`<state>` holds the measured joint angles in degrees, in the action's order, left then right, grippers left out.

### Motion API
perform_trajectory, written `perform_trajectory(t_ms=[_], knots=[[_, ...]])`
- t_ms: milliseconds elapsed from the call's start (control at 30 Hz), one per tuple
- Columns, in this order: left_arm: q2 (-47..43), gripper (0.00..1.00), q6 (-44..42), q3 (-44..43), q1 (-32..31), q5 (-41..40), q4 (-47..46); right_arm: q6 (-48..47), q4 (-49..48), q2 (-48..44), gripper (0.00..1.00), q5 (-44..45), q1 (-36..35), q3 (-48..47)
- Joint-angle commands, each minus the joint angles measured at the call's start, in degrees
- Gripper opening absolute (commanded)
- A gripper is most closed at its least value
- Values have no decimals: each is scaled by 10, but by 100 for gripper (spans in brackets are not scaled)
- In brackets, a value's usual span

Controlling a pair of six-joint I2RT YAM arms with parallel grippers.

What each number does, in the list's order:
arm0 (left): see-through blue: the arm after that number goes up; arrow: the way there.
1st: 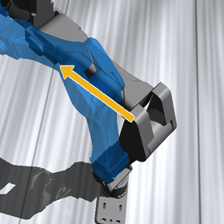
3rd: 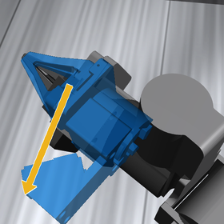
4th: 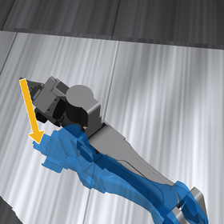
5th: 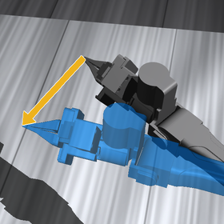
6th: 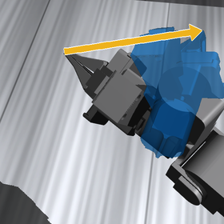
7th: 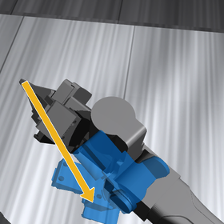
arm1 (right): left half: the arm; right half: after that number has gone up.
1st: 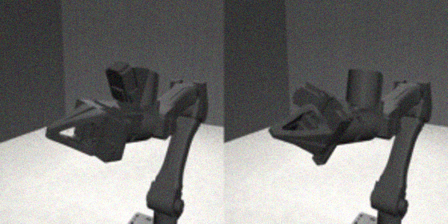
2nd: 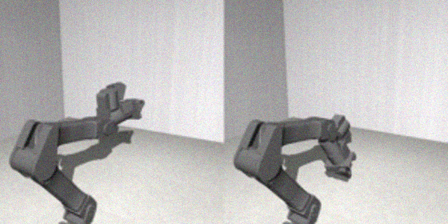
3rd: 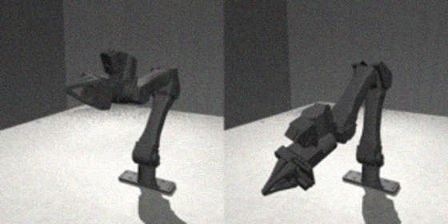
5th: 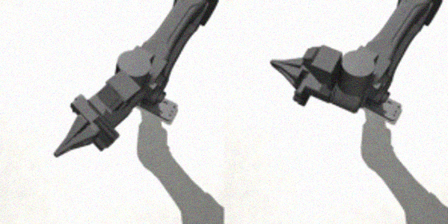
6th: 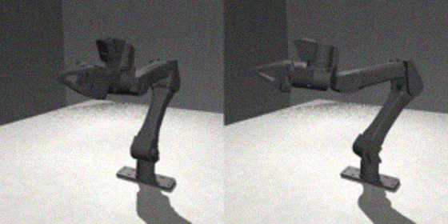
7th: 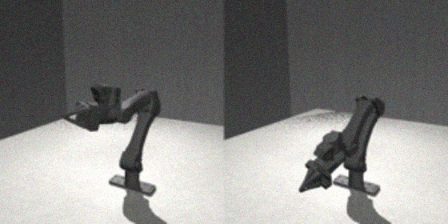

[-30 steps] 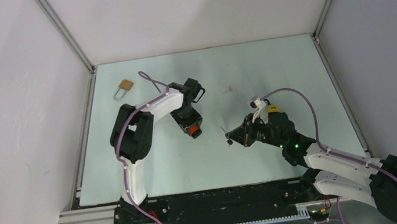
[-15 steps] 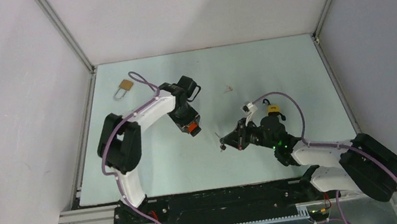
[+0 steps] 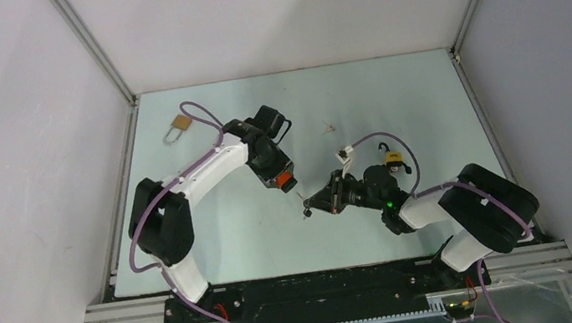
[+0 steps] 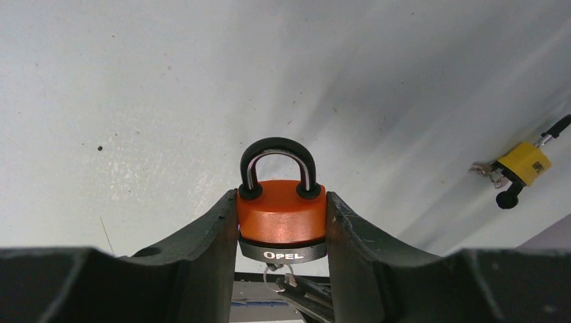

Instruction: Unlock with the key

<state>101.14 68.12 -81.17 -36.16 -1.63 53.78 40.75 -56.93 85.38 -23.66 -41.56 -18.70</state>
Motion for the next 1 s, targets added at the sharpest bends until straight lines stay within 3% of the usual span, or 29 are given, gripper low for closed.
perform_trajectory(t_ms=[0,967], knots=[[-43,2,18,-14,-10,8,1,29,-89,32,0,-22,-2,-33],[-60,0,26,-10,-24,-9,2,48,-76,55,0,16,9,-48]])
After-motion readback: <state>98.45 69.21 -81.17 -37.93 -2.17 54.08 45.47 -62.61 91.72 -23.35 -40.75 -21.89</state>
